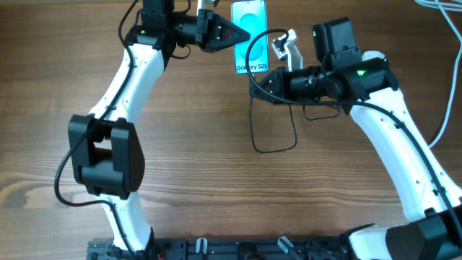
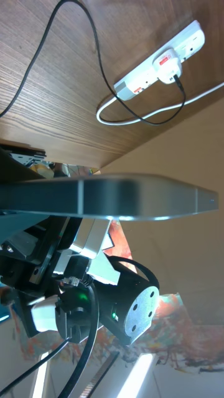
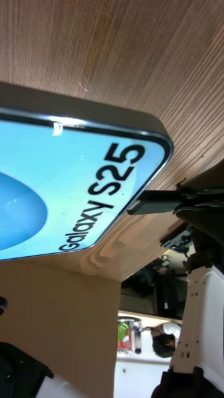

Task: Plug charger to phone and switch on socket

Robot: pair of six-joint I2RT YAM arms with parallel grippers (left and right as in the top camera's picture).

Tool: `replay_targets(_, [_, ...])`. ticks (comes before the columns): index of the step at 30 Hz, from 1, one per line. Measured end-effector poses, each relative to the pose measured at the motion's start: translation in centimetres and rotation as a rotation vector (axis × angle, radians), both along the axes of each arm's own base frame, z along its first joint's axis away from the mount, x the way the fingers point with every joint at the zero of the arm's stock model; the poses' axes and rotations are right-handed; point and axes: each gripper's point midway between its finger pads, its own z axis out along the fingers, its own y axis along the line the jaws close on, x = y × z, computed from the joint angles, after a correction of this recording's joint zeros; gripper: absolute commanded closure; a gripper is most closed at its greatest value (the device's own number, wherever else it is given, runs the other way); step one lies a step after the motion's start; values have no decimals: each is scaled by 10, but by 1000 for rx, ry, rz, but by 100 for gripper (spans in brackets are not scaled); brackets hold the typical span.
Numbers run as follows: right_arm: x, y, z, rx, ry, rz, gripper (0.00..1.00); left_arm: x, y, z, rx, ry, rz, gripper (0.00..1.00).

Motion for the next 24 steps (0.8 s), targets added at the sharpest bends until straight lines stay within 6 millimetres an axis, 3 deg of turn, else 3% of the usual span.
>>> replay_targets(24, [10,2,7,21,-56,-3,96,4,4,-1,7,10,21,96])
